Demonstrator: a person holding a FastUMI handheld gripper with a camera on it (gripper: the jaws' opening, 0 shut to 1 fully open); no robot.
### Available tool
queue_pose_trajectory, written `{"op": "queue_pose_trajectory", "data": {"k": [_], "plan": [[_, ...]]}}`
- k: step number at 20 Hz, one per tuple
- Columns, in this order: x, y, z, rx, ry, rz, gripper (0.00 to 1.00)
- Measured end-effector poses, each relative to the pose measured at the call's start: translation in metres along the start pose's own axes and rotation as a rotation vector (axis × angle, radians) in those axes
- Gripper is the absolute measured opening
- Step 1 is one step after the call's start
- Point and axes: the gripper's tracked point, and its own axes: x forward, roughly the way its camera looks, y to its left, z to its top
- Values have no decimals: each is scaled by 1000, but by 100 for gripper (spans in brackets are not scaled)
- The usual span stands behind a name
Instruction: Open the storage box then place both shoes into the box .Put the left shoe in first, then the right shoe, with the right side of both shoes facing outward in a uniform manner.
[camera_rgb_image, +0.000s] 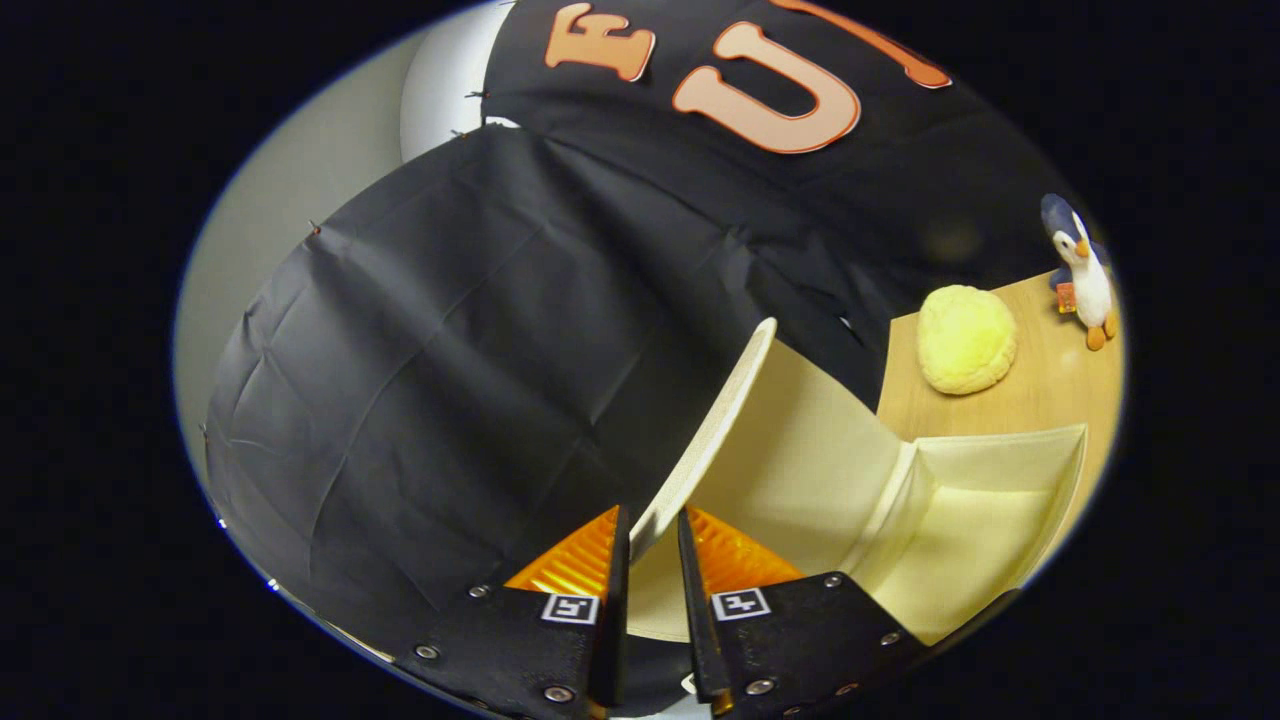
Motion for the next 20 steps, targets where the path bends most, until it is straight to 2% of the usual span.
{"op": "queue_pose_trajectory", "data": {"k": [1, 2, 4, 8, 10, 16, 20], "plan": [[7, 3, -1, -23, 2, -9, 33], [11, 2, 0, -50, 1, -19, 47], [6, -6, -2, -89, 5, -63, 64], [-39, -64, -2, -235, 14, -239, 87], [-70, -100, -3, -300, 13, -343, 95], [-184, -199, 1, -313, -27, -594, 96], [-264, -271, -11, -306, -12, -773, 97]]}}
